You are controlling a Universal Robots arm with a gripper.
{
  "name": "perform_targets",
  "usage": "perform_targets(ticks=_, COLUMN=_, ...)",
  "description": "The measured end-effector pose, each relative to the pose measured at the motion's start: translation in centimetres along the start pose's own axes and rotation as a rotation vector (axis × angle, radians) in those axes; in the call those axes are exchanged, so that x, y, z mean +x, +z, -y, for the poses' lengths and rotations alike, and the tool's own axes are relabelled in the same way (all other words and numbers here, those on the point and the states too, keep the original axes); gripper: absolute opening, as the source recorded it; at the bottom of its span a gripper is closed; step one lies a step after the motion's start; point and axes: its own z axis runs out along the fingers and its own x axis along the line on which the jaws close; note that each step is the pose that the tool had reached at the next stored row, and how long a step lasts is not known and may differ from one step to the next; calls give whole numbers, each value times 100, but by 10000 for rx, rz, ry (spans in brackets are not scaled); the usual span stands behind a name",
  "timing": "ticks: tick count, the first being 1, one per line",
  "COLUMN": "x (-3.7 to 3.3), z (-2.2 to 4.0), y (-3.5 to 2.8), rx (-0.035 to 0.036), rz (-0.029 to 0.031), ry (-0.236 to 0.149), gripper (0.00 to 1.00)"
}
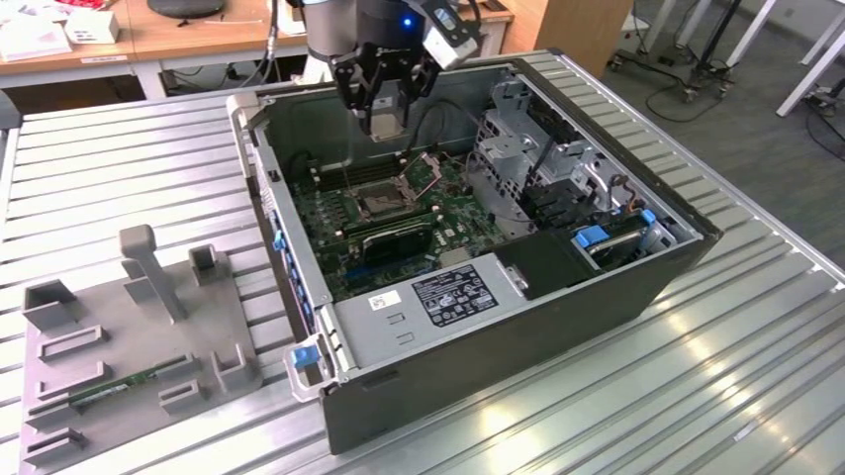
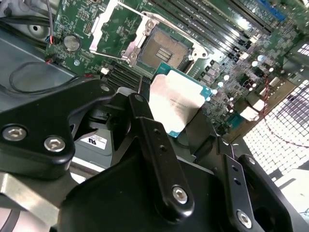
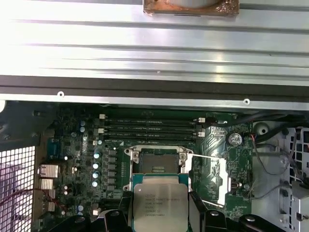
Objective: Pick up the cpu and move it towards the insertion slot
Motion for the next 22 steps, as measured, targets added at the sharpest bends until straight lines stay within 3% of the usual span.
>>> perform_targets(ticks=4, x=-1, z=-3, y=5, rx=1, rz=1, ry=48, gripper=54)
perform_targets(ticks=8, x=-2, z=-6, y=18, rx=1, rz=15, ry=355, gripper=54)
perform_targets(ticks=22, x=-15, z=-34, y=44, rx=-10, rz=15, ry=361, gripper=54)
